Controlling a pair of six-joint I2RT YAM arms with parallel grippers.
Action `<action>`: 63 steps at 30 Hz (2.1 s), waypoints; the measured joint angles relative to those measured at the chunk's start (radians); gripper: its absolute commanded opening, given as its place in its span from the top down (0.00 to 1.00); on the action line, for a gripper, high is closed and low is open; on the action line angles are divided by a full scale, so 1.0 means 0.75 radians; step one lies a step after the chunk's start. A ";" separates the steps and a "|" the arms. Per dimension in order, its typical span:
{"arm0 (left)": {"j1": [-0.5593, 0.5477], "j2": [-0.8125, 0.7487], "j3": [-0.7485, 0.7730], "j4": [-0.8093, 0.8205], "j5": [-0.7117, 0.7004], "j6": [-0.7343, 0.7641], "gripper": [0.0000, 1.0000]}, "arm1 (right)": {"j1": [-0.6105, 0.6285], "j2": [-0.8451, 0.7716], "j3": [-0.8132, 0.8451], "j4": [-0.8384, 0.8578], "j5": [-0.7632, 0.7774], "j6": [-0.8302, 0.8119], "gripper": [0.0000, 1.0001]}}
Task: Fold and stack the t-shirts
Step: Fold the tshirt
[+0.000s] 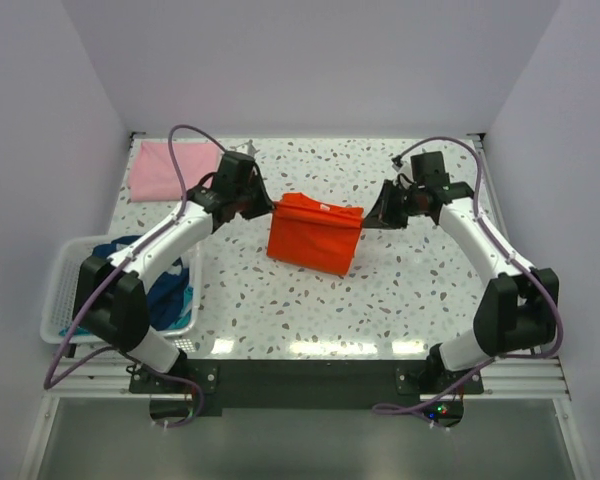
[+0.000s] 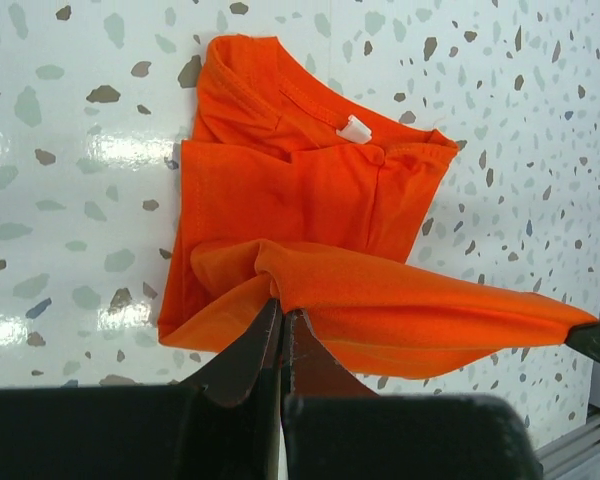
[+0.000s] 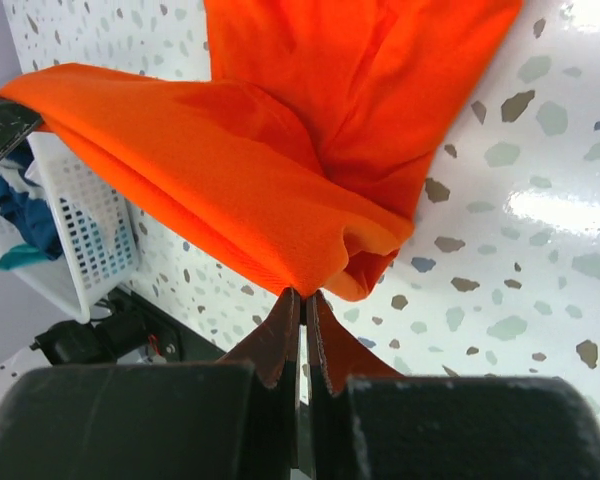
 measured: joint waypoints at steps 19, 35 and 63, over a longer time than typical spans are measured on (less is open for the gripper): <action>0.096 0.466 0.313 0.042 0.131 0.049 1.00 | -0.072 0.465 0.253 0.101 -0.017 -0.025 1.00; 0.126 0.637 0.463 0.054 0.139 0.093 0.00 | -0.133 0.724 0.485 0.132 -0.020 -0.070 0.01; -0.014 0.798 0.582 0.184 0.268 0.094 0.00 | -0.037 0.520 0.192 0.297 -0.179 -0.021 0.01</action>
